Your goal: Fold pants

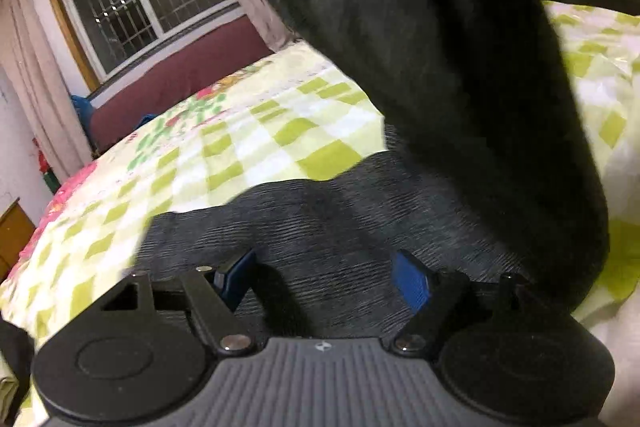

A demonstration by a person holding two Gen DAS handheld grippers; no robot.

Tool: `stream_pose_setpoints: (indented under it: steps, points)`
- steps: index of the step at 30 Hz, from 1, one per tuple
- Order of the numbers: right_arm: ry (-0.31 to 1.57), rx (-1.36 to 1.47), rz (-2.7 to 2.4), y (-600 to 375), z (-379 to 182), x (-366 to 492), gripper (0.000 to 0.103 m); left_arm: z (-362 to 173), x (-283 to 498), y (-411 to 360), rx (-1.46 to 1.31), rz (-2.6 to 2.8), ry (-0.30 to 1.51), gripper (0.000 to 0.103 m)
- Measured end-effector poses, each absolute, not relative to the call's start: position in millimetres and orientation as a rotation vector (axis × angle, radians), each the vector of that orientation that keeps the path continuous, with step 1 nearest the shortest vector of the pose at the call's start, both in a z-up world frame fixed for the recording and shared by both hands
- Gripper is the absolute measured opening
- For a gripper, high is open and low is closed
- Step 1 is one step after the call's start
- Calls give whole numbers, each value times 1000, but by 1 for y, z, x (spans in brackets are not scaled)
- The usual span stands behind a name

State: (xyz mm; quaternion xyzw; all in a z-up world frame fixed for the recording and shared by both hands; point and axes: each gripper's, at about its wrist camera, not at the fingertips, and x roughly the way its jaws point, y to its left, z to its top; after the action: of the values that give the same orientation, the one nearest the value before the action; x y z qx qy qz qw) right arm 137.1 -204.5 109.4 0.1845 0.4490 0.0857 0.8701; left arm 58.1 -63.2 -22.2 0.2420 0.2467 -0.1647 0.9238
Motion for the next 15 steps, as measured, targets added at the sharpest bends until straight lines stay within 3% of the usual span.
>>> stream_pose_setpoints:
  steps: [15]
  points:
    - [1097, 95, 281, -72, 71, 186, 14, -19, 63, -16, 462, -320, 607, 89]
